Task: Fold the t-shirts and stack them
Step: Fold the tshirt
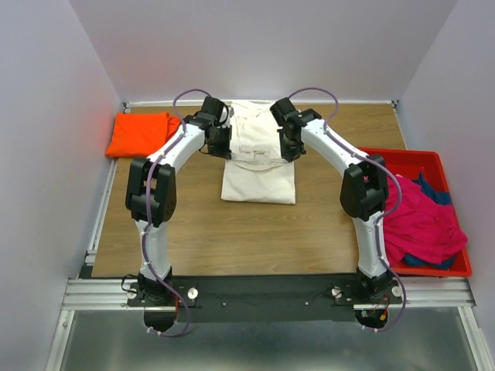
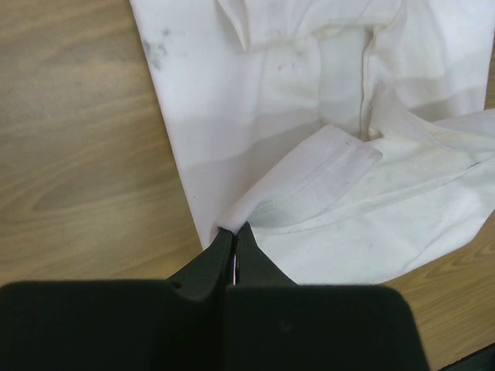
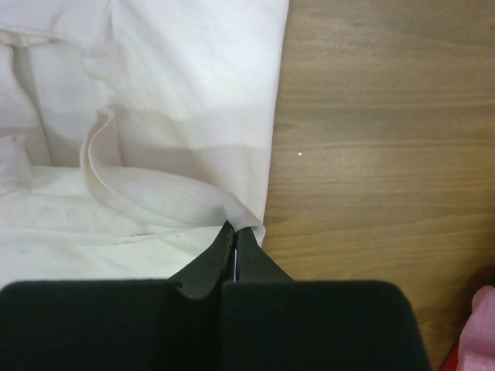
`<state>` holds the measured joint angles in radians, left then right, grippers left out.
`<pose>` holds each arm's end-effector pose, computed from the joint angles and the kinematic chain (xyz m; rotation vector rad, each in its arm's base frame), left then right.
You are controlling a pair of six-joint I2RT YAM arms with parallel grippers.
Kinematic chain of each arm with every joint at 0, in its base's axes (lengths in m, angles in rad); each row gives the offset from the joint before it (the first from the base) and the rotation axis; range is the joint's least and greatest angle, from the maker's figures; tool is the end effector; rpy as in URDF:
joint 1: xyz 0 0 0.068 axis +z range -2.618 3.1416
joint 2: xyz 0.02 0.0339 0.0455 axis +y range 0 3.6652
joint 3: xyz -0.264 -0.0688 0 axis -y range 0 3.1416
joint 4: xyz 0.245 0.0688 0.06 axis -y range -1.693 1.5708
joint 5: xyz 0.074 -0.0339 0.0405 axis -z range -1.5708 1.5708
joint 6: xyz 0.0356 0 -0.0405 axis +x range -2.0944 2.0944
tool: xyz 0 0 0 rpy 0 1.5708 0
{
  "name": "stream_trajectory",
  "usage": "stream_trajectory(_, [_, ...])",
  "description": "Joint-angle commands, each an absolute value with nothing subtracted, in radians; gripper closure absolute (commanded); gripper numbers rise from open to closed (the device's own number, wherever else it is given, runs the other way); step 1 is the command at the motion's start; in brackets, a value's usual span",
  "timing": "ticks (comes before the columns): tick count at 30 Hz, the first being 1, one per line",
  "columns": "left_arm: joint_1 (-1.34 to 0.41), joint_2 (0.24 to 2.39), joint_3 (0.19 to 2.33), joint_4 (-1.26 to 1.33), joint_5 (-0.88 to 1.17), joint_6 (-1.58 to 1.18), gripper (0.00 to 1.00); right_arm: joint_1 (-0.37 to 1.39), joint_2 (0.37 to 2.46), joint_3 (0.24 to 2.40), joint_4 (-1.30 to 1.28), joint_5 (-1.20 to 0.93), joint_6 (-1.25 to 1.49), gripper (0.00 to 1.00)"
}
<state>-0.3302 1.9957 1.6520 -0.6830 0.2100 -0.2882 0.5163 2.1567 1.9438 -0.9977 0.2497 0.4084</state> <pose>0.4101 -0.1484 0.2349 0.1332 2.6418 -0.4899 0.4012 0.2176 0.2388 -0.0843 2.7082 -0.0843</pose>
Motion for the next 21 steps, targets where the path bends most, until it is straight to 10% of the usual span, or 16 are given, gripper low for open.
stream_trajectory(1, [-0.296, 2.069, 1.748, -0.703, 0.248, -0.275, 1.0, 0.488, 2.223, 2.037, -1.02, 0.27, 0.351, 1.0])
stream_trajectory(13, [-0.256, 2.249, 1.931, -0.716, 0.342, -0.279, 0.95, 0.416, 2.364, 2.17, -1.028, 0.233, 0.29, 0.98])
stream_trajectory(16, [-0.242, 2.279, 1.971, -0.696, 0.356, -0.299, 0.53, 0.403, 2.411, 2.227, -1.029, 0.225, 0.265, 0.72])
stream_trajectory(21, [-0.222, 2.287, 2.045, -0.696, 0.356, -0.313, 0.43, 0.384, 2.427, 2.295, -1.029, 0.204, 0.264, 0.36])
